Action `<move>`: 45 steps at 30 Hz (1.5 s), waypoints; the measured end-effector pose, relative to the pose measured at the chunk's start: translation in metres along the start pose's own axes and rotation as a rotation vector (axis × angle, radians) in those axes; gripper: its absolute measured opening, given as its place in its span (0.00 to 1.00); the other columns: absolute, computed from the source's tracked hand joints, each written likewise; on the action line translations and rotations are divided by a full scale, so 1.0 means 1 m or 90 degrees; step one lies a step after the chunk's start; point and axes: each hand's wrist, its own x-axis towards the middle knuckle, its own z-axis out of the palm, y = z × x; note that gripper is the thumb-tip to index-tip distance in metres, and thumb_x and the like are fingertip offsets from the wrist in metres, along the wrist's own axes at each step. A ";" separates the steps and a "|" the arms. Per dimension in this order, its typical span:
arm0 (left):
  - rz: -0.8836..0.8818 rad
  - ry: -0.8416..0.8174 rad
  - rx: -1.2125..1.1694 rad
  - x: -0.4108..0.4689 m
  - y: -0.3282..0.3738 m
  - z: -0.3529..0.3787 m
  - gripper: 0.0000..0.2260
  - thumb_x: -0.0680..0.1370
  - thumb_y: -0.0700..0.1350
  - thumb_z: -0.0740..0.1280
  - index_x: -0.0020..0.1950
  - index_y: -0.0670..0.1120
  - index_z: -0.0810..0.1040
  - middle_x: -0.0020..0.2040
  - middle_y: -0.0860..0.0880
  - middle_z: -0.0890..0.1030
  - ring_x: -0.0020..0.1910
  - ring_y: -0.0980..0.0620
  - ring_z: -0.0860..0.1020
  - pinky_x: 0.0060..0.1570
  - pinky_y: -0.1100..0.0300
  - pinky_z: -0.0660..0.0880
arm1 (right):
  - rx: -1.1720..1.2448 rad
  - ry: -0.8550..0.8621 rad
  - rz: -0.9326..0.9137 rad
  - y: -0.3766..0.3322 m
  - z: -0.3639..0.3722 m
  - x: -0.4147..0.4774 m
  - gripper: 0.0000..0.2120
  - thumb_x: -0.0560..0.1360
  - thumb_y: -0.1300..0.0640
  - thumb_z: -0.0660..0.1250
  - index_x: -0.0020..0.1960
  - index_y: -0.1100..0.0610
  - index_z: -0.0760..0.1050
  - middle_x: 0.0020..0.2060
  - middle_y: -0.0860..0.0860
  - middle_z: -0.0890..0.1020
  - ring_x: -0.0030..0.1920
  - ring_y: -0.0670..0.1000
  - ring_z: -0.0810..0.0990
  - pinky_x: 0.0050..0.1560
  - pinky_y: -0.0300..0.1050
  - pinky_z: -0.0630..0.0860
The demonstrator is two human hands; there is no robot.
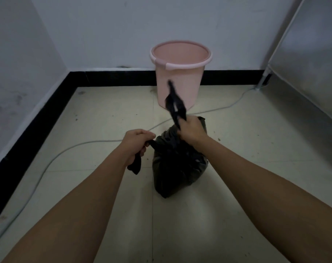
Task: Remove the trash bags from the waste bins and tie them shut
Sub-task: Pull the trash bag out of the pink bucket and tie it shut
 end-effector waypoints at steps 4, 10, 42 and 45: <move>-0.005 -0.106 -0.078 -0.001 0.015 -0.006 0.16 0.74 0.46 0.70 0.61 0.46 0.76 0.41 0.45 0.73 0.22 0.54 0.62 0.23 0.64 0.60 | -0.382 -0.100 -0.012 0.015 -0.002 -0.004 0.15 0.80 0.48 0.56 0.47 0.58 0.73 0.43 0.55 0.76 0.43 0.57 0.75 0.42 0.48 0.70; -0.011 -0.039 -0.071 0.001 0.015 -0.003 0.09 0.76 0.51 0.69 0.47 0.45 0.78 0.37 0.46 0.73 0.22 0.55 0.62 0.22 0.66 0.60 | -0.515 -0.213 -0.065 0.015 0.000 -0.010 0.13 0.80 0.46 0.56 0.48 0.55 0.71 0.44 0.54 0.77 0.47 0.59 0.78 0.43 0.49 0.70; -0.010 -0.100 0.082 -0.012 0.031 -0.031 0.14 0.71 0.28 0.68 0.51 0.43 0.79 0.45 0.38 0.81 0.39 0.46 0.78 0.36 0.58 0.75 | -0.277 -0.119 -0.048 0.010 -0.012 0.003 0.11 0.78 0.58 0.62 0.38 0.58 0.75 0.33 0.53 0.78 0.34 0.53 0.76 0.37 0.44 0.70; -0.004 -0.130 -0.062 -0.013 0.048 -0.036 0.13 0.74 0.29 0.65 0.52 0.44 0.77 0.44 0.42 0.81 0.42 0.47 0.79 0.36 0.57 0.77 | -0.497 -0.191 -0.097 0.014 -0.013 0.002 0.09 0.78 0.55 0.59 0.42 0.55 0.75 0.41 0.53 0.76 0.44 0.55 0.74 0.42 0.46 0.69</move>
